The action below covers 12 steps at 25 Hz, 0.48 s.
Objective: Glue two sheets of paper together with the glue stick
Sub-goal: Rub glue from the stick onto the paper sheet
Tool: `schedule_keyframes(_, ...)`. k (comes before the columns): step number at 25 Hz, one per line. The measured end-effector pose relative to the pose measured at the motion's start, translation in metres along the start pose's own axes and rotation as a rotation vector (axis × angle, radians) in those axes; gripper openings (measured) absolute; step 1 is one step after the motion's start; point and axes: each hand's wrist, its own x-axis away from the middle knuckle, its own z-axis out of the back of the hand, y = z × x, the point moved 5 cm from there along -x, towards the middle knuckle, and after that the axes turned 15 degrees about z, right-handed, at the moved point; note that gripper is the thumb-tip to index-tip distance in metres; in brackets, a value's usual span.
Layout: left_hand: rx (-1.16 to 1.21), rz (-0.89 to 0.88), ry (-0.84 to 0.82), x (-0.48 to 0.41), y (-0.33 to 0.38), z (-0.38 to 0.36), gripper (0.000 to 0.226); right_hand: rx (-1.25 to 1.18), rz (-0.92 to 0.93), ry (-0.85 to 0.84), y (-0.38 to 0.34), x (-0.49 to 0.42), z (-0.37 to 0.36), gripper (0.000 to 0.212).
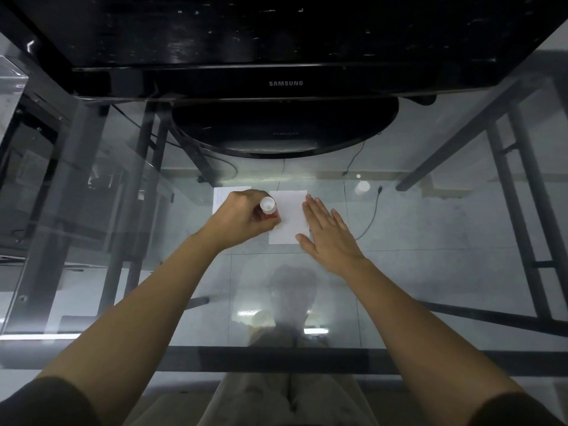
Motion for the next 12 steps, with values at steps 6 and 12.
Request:
schedule_keyframes(6,-0.016,-0.06,-0.085,0.001,0.007,-0.005,0.022,-0.007,-0.005,-0.007,0.0,-0.001,0.0,0.065)
schedule_keyframes(12,-0.09,-0.125,-0.148,-0.001,0.013,-0.016,0.023,-0.008,0.0,-0.011,0.001,0.0,0.001,0.065)
